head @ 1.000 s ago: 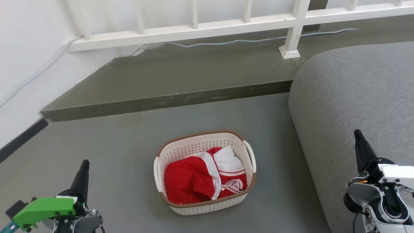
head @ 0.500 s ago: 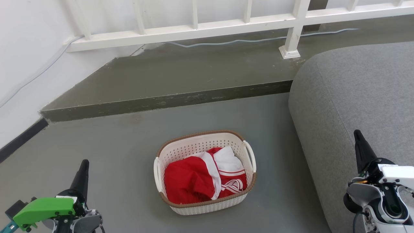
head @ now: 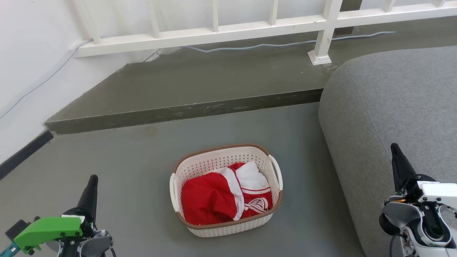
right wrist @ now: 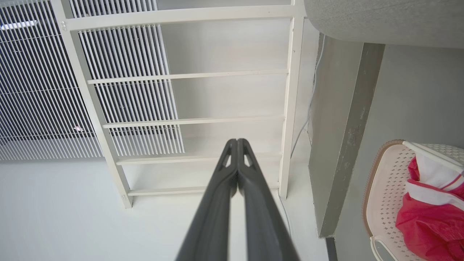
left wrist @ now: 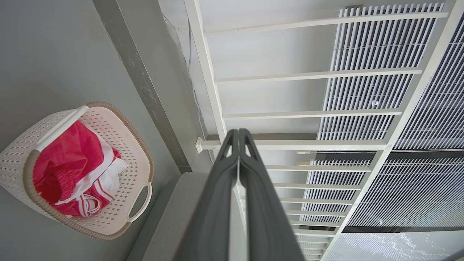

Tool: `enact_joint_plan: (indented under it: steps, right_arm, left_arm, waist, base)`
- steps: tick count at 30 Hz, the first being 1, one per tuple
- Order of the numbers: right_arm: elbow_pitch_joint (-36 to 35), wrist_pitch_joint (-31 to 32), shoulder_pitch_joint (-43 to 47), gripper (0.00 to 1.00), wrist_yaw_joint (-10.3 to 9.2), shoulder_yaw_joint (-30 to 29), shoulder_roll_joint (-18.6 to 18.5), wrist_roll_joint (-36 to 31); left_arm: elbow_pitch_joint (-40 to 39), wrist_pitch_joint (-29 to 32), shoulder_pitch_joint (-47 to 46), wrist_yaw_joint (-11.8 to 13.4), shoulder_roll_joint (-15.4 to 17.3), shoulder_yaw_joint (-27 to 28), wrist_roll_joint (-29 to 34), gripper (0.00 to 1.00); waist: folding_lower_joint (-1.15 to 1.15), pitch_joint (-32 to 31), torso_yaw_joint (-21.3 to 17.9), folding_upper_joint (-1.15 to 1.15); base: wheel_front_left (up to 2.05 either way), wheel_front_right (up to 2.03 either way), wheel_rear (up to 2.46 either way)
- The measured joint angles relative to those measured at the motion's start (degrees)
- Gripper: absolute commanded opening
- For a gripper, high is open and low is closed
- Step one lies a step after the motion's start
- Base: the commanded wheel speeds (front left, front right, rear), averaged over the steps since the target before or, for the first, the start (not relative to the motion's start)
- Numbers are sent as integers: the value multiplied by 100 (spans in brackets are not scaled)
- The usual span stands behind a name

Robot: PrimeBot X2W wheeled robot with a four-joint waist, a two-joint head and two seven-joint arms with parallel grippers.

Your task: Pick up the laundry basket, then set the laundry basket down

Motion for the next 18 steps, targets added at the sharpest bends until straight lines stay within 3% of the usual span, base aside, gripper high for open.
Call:
enact_joint_plan:
  steps: [18]
  right_arm:
    - [3,1,-1,0,9,-8,11,0]
  left_arm:
    - [3,23,-2,0,-1,7,1,0]
  waist:
    - [0,0,0,0]
  base:
    - [0,0,0]
